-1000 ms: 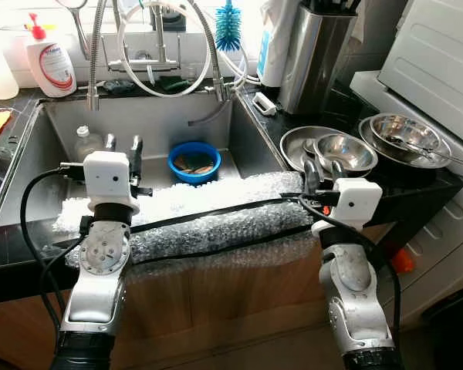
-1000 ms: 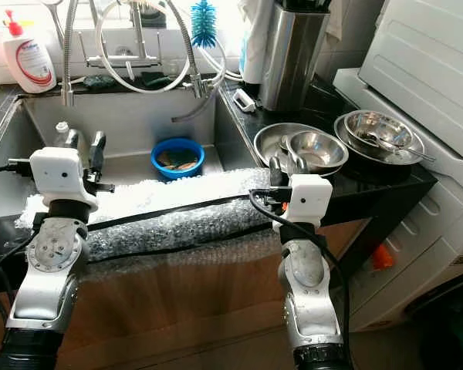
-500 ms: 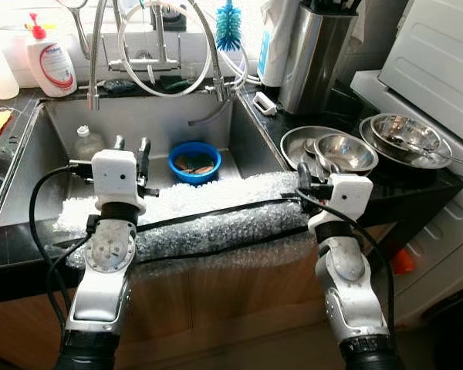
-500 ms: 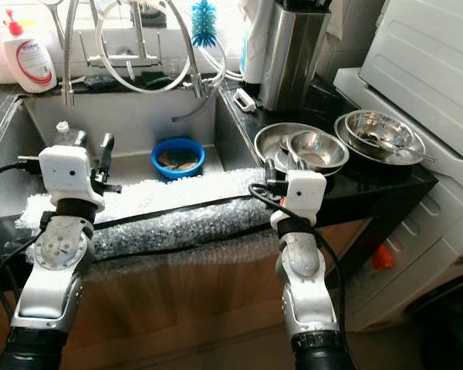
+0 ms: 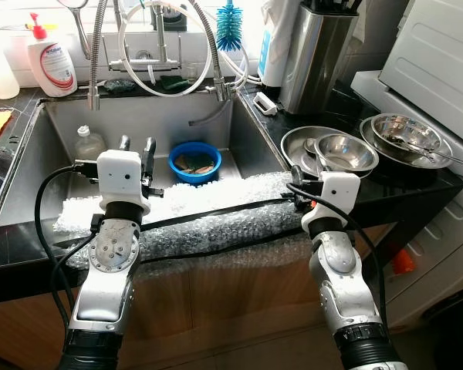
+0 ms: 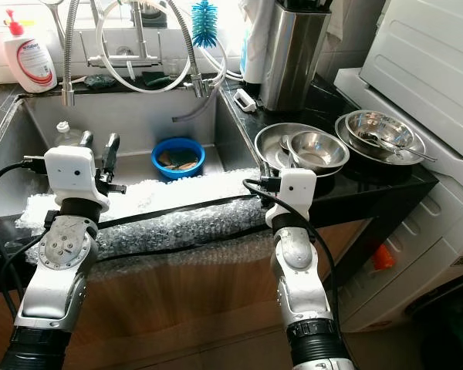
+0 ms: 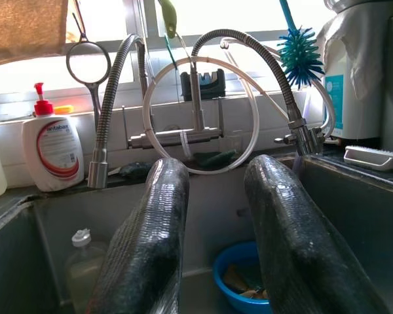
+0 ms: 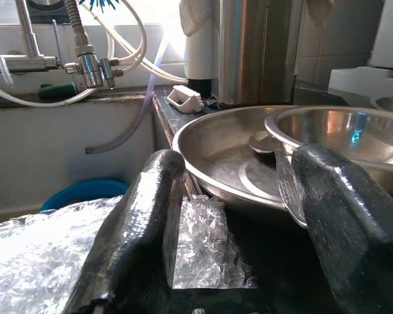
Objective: Kitchen organization
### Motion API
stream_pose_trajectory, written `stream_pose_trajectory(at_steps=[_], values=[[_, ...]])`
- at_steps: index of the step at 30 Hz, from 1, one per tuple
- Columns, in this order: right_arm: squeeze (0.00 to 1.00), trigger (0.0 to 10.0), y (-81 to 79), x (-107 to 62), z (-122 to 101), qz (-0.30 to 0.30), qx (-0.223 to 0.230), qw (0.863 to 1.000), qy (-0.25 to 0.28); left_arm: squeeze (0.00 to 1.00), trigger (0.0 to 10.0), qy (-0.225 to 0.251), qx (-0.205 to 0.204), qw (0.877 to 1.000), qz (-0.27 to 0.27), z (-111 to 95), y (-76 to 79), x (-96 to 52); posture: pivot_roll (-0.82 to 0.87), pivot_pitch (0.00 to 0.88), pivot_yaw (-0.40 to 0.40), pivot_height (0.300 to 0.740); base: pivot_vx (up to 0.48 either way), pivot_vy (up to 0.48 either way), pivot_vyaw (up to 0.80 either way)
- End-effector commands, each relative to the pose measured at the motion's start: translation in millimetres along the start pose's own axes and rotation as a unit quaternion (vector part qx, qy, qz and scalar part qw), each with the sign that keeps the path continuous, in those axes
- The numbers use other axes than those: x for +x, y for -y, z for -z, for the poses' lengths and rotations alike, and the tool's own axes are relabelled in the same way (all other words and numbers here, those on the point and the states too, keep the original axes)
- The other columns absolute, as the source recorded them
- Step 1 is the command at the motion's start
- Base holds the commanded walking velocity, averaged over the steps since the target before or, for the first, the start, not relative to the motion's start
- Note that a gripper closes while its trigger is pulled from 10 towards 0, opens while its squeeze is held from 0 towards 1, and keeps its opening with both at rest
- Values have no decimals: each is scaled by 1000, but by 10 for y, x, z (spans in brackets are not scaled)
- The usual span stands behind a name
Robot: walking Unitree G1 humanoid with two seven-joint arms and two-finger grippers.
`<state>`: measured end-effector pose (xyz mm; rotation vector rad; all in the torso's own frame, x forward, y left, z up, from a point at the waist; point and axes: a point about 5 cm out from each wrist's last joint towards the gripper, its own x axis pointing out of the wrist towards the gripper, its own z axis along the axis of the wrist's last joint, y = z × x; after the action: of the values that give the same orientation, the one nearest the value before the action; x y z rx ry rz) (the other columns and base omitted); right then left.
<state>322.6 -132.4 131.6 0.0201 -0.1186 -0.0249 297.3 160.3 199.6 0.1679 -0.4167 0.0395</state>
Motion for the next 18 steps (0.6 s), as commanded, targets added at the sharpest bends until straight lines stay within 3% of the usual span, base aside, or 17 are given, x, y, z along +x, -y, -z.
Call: stream_pose_trajectory(at_steps=[1, 9, 18], values=[[0, 10000, 44, 21, -15, 14, -1, 1000, 1, 0, 10000, 12, 0, 1000, 4, -79, 22, 36, 9, 0, -77, 740, 0, 0, 0], [0, 10000, 107, 24, -29, 38, 1, 999, 8, 0, 10000, 13, -3, 1000, 2, -80, 21, 35, 12, 0, -78, 740, 0, 0, 0], [0, 10000, 51, 32, -93, 29, 16, 999, 29, 0, 10000, 17, 1, 1000, 0, -94, 22, 40, 19, 0, -81, 740, 0, 0, 0]])
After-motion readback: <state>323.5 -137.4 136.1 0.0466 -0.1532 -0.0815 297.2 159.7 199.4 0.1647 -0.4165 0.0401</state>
